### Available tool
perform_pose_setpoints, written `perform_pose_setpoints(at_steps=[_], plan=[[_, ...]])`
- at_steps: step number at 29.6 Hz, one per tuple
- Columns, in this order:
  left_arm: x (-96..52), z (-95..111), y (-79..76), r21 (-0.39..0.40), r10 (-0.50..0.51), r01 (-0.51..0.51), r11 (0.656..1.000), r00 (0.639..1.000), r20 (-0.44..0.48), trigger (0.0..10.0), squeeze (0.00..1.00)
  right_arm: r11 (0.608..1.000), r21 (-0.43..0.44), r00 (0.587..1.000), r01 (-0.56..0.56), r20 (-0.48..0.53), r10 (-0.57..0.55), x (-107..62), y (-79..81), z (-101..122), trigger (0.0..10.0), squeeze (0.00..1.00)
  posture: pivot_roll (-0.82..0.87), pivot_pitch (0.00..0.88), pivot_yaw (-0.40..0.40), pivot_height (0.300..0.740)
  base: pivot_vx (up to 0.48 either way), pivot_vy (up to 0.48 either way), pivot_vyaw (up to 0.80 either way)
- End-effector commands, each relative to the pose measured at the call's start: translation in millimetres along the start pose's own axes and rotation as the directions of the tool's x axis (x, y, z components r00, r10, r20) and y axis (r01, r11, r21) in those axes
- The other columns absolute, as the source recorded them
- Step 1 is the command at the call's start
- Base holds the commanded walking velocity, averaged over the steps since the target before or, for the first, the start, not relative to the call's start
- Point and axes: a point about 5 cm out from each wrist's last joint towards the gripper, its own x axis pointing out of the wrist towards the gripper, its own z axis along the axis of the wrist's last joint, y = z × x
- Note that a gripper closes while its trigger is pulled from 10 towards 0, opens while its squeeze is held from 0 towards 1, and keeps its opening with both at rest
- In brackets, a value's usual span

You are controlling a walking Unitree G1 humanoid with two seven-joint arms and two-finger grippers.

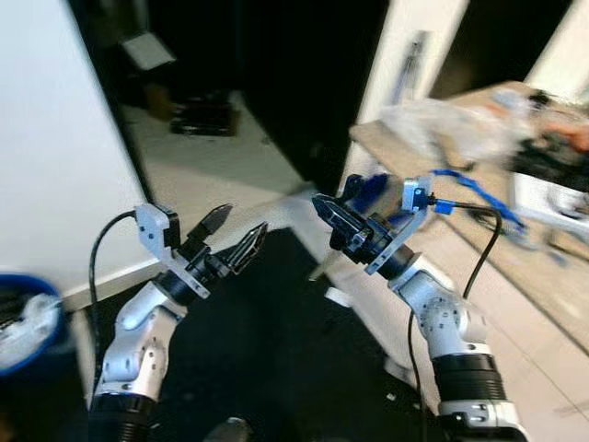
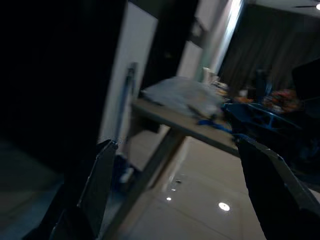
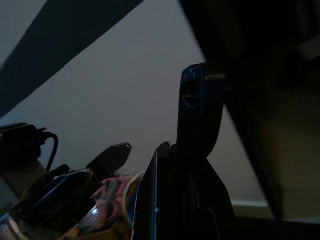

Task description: Picking trash to rubbish bin

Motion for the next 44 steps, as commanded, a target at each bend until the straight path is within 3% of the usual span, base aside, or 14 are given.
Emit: perform_pose_setpoints(at_steps=[1, 44], plan=[[1.2, -1.4, -1.8, 0.000, -0.010, 0.010, 1.000, 1.000, -0.014, 10.0, 0.00, 1.000, 0.002, 1.000, 0.011, -0.010, -0.011, -2.7, -1.8, -0.6, 10.0, 0.00, 0.01, 0.000, -0.044, 0.740, 0.000, 0.000, 0.75], [1.2, -2.8, -0.4, -0.015, -0.011, 0.010, 1.000, 1.000, -0.027, 10.0, 0.00, 1.000, 0.004, 1.000, 0.003, -0.016, -0.003, -2.5, -1.9, -1.7, 10.0, 0.00, 0.01, 0.000, -0.043, 0.740, 0.000, 0.000, 0.75]])
